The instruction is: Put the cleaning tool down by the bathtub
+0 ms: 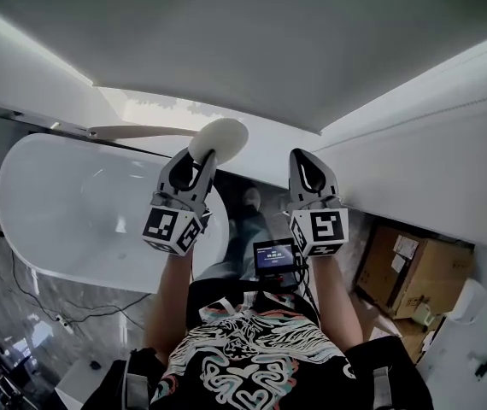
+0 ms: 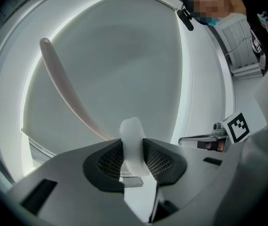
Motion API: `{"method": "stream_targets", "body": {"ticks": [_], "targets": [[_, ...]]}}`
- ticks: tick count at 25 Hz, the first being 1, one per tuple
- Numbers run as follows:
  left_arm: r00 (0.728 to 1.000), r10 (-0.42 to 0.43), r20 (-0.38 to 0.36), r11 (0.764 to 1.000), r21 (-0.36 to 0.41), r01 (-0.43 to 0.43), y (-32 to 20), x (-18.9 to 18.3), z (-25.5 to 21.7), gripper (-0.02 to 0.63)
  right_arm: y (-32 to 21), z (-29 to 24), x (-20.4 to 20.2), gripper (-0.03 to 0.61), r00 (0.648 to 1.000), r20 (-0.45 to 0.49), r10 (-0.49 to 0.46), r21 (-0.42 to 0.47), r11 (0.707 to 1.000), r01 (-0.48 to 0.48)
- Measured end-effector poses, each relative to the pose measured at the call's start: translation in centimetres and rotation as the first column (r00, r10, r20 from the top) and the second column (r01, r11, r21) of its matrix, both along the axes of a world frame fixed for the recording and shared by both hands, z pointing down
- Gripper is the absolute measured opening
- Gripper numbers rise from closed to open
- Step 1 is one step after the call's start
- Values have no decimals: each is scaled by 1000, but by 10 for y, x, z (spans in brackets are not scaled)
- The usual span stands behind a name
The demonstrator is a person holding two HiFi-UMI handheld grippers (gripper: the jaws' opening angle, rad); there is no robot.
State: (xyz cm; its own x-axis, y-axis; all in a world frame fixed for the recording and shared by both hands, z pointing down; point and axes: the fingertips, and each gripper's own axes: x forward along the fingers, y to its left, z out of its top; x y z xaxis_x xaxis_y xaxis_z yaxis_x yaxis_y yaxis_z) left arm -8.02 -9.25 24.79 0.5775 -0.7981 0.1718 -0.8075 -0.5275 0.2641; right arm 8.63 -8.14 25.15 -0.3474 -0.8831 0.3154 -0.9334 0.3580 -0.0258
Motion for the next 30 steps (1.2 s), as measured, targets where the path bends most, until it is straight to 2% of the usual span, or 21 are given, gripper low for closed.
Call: {"method": "stream_targets", "body": {"ticks": [7,20,30], "targets": [[1000,-9,1,998,-62,9,-17,0,33,129,-19,34,-1,29,1000,-10,-11,-54,998,11],[1000,0,-2,993,-118,0,-38,6,74,129,-40,80,-2,29,999,-26,-28,-113,993,25],[1000,-10,-24,987,-161,6,-51,-5,115,129,-53,128,-14,29,996,-64,-55,-155,987,45]]}}
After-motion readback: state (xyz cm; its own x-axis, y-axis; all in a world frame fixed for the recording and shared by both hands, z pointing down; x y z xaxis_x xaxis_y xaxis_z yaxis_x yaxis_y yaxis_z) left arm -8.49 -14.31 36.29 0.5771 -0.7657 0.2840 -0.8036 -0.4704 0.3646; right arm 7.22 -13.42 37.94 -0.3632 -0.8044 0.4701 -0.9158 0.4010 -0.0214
